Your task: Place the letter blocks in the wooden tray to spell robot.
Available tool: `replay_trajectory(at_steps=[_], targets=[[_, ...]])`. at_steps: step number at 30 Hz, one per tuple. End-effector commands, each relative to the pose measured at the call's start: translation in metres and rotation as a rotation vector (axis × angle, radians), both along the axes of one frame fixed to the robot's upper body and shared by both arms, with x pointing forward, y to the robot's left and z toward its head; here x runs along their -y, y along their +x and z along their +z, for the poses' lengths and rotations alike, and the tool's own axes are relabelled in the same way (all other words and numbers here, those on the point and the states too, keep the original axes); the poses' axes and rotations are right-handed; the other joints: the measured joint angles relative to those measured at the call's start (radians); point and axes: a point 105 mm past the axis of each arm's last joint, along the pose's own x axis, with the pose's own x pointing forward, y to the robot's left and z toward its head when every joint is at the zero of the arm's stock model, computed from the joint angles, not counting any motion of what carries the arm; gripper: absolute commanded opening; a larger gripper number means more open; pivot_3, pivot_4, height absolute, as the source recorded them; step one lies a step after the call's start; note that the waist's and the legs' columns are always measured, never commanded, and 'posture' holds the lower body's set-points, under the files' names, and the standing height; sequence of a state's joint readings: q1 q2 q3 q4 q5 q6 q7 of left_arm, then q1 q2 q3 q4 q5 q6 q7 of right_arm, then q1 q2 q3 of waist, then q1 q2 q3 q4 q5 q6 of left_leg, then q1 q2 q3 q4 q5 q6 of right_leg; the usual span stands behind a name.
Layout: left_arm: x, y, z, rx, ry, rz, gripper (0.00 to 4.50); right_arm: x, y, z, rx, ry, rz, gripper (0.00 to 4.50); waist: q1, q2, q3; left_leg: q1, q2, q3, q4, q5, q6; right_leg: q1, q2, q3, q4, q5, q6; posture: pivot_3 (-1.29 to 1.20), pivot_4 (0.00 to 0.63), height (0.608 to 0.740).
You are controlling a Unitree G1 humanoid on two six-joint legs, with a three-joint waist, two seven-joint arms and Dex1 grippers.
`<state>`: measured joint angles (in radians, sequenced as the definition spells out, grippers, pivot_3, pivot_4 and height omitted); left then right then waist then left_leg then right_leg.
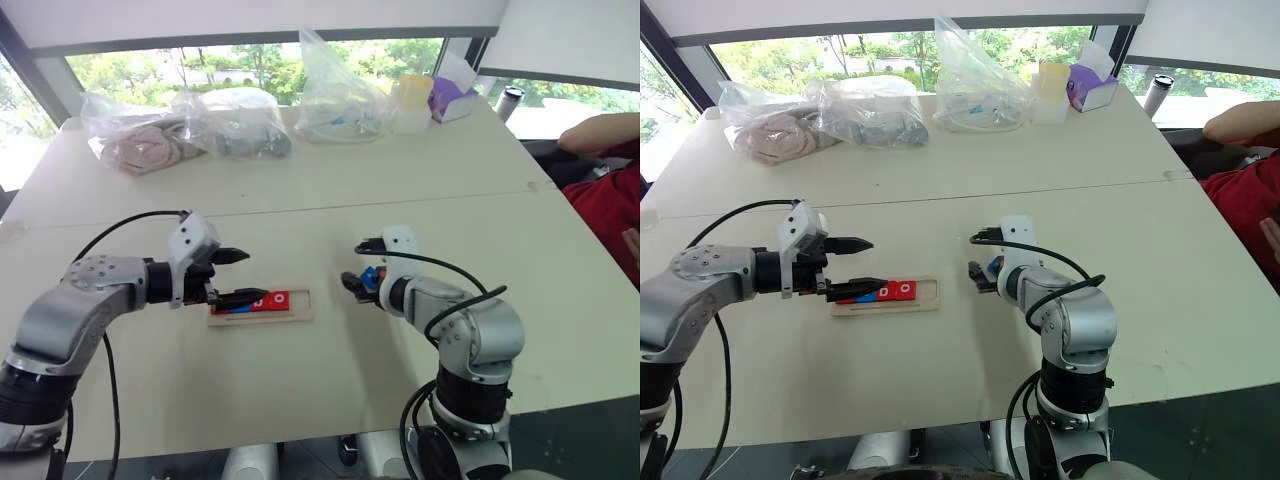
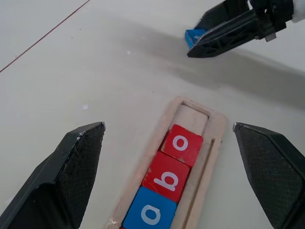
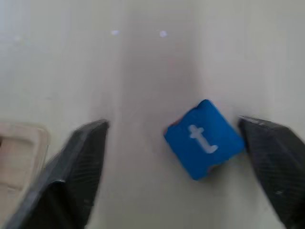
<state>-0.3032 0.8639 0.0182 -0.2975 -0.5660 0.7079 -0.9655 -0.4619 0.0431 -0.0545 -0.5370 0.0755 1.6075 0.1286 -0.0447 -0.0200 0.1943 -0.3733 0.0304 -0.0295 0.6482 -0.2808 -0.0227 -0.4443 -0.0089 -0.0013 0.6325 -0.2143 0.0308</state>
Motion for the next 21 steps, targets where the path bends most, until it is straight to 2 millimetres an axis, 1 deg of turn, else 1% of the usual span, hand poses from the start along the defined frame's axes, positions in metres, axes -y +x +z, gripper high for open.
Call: replay_trajectory(at_steps=[1, 3, 6, 8, 10, 11, 12, 14, 16, 18, 21], targets=[[-0.003, 0.001, 0.009, 0.047, 0.013, -0.008, 4.50, 0.012, 0.008, 0.030, 0.131, -0.057, 0.050, 4.49, 0.001, 0.000, 0.000, 0.000, 0.000, 0.000, 0.000, 0.000, 0.000, 0.000, 0.000, 0.000, 0.000, 0.000, 0.000, 0.00, 0.150, 0.740], [-0.004, 0.001, 0.010, 0.047, 0.014, -0.011, 4.50, 0.019, 0.012, 0.045, 0.214, -0.127, 0.114, 4.49, 0.003, 0.000, 0.000, 0.000, -0.001, 0.000, 0.001, 0.000, 0.000, 0.000, -0.001, 0.000, 0.000, 0.000, 0.000, 0.00, 0.150, 0.740], [-0.004, -0.004, 0.014, 0.040, 0.008, -0.035, 4.50, 0.023, 0.015, 0.065, 0.306, -0.109, 0.345, 4.49, 0.001, 0.000, 0.000, -0.001, -0.001, 0.001, 0.000, 0.000, 0.000, 0.000, -0.001, 0.000, -0.002, -0.001, 0.000, 0.00, 0.150, 0.740], [-0.005, -0.006, 0.016, 0.039, 0.017, -0.044, 4.50, 0.029, 0.011, 0.070, 0.334, -0.097, 0.521, 4.49, 0.000, 0.000, 0.000, 0.000, -0.001, 0.001, 0.000, 0.000, 0.000, 0.001, 0.000, 0.000, -0.002, -0.001, 0.001, 0.00, 0.150, 0.740], [-0.010, -0.006, 0.016, 0.042, 0.038, -0.042, 4.50, 0.046, 0.017, 0.074, 0.392, -0.164, 0.644, 4.49, 0.000, 0.000, 0.001, 0.000, -0.001, 0.001, -0.001, 0.000, 0.001, 0.001, 0.000, 0.000, -0.002, -0.001, 0.002, 0.00, 0.150, 0.740], [-0.012, -0.007, 0.016, 0.043, 0.043, -0.039, 4.50, 0.054, 0.018, 0.071, 0.419, -0.233, 0.725, 4.49, 0.000, 0.000, 0.001, 0.000, -0.001, 0.001, -0.001, 0.000, 0.001, 0.001, 0.000, 0.000, -0.002, -0.001, 0.002, 0.00, 0.150, 0.740], [-0.013, -0.007, 0.017, 0.044, 0.046, -0.036, 4.50, 0.062, 0.021, 0.064, 0.443, -0.332, 0.804, 4.49, 0.000, -0.001, 0.001, 0.000, -0.001, 0.001, -0.001, 0.000, 0.001, 0.001, 0.000, 0.000, -0.002, -0.001, 0.002, 0.00, 0.150, 0.740], [-0.014, -0.008, 0.017, 0.048, 0.048, -0.028, 4.50, 0.072, 0.019, 0.044, 0.418, -0.425, 0.944, 4.49, 0.000, -0.001, 0.001, 0.000, -0.001, 0.002, -0.001, 0.000, 0.001, 0.001, 0.000, 0.000, -0.002, -0.002, 0.002, 0.00, 0.150, 0.740], [-0.014, -0.009, 0.018, 0.050, 0.044, -0.019, 4.50, 0.076, 0.021, 0.033, 0.414, -0.434, 1.038, 4.49, -0.002, -0.001, 0.001, 0.000, -0.001, 0.002, -0.001, 0.000, 0.001, 0.001, 0.000, 0.000, -0.002, -0.001, 0.002, 0.00, 0.150, 0.740], [-0.014, -0.012, 0.019, 0.050, 0.039, -0.009, 4.50, 0.076, 0.024, 0.029, 0.427, -0.404, 1.105, 4.49, -0.003, -0.001, 0.001, 0.000, -0.001, 0.003, 0.000, 0.000, 0.001, 0.001, 0.000, 0.001, -0.002, -0.001, 0.003, 0.00, 0.150, 0.740], [-0.015, -0.016, 0.019, 0.047, 0.041, 0.006, 4.50, 0.077, 0.033, 0.021, 0.433, -0.438, 1.168, 4.49, -0.002, -0.001, 0.002, 0.001, 0.000, 0.003, 0.000, 0.000, 0.001, 0.000, 0.000, 0.002, -0.001, 0.001, 0.004, 0.00, 0.150, 0.740]])
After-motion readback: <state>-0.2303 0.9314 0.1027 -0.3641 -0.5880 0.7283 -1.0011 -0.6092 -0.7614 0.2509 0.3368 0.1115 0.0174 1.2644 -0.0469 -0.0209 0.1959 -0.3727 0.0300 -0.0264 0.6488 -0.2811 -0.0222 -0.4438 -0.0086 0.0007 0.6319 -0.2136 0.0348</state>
